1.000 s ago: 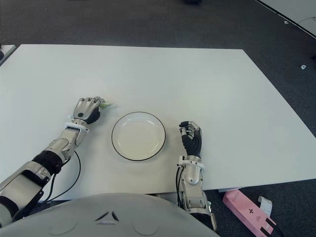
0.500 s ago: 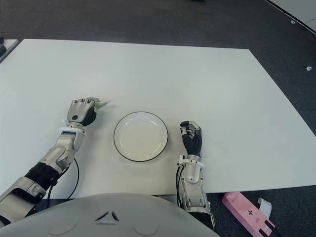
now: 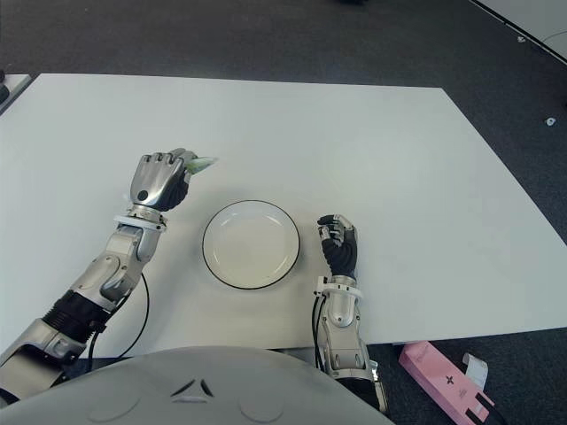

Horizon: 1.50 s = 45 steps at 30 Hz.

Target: Put the toothpaste on the table into the plate.

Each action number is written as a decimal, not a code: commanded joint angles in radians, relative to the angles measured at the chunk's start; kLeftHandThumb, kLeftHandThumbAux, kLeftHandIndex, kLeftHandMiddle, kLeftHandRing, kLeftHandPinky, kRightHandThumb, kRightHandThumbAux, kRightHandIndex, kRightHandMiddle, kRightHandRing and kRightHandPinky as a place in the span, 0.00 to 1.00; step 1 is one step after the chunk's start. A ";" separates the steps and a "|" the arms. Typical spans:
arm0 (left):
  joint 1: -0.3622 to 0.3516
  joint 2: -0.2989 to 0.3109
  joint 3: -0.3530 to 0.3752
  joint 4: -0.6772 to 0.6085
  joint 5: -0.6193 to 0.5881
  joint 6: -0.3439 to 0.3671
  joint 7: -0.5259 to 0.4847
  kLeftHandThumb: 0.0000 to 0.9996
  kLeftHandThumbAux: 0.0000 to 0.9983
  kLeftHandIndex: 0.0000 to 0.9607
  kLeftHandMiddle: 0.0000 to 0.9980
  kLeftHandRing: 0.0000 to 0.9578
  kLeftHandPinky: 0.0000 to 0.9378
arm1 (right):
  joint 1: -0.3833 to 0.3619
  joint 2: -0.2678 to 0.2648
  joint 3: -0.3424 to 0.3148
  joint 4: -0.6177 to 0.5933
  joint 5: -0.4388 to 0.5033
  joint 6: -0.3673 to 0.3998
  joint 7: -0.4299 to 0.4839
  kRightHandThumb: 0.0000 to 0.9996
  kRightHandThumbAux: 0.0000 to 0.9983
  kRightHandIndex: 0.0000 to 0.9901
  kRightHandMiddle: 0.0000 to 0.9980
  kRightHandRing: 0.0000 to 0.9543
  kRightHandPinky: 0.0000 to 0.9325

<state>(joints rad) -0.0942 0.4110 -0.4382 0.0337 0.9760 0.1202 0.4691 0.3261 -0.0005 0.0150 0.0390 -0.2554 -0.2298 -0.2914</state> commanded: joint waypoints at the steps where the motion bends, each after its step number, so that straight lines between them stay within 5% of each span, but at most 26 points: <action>1: 0.000 -0.016 -0.023 -0.043 0.029 -0.040 -0.004 0.86 0.66 0.43 0.55 0.95 0.95 | -0.011 0.001 0.001 0.016 -0.005 -0.011 -0.004 0.71 0.73 0.43 0.47 0.47 0.49; 10: 0.063 -0.005 -0.046 -0.221 -0.038 -0.129 -0.198 0.85 0.67 0.42 0.55 0.93 0.94 | -0.013 0.001 -0.003 0.012 -0.001 0.007 -0.001 0.71 0.73 0.43 0.47 0.47 0.48; 15: 0.088 0.012 -0.041 -0.249 -0.050 -0.200 -0.226 0.85 0.67 0.42 0.55 0.91 0.92 | -0.014 0.002 -0.004 0.012 -0.001 0.004 -0.002 0.71 0.73 0.43 0.46 0.47 0.48; 27: 0.035 0.091 -0.070 -0.217 -0.069 -0.436 -0.346 0.85 0.67 0.41 0.55 0.90 0.91 | -0.014 0.003 -0.003 0.011 0.003 -0.002 -0.001 0.71 0.73 0.43 0.47 0.47 0.48; 36: -0.007 0.089 -0.149 -0.088 0.007 -0.521 -0.384 0.85 0.67 0.41 0.55 0.90 0.93 | -0.009 0.001 -0.002 0.010 -0.003 -0.015 -0.006 0.71 0.73 0.43 0.46 0.47 0.48; 45: -0.017 0.093 -0.153 -0.061 0.028 -0.549 -0.401 0.85 0.67 0.41 0.55 0.89 0.92 | -0.003 0.000 -0.002 -0.001 -0.006 -0.001 -0.004 0.71 0.73 0.43 0.47 0.47 0.48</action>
<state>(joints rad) -0.0991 0.4953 -0.5923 -0.0389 0.9923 -0.4285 0.0958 0.3183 -0.0020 0.0150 0.0397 -0.2574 -0.2402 -0.2962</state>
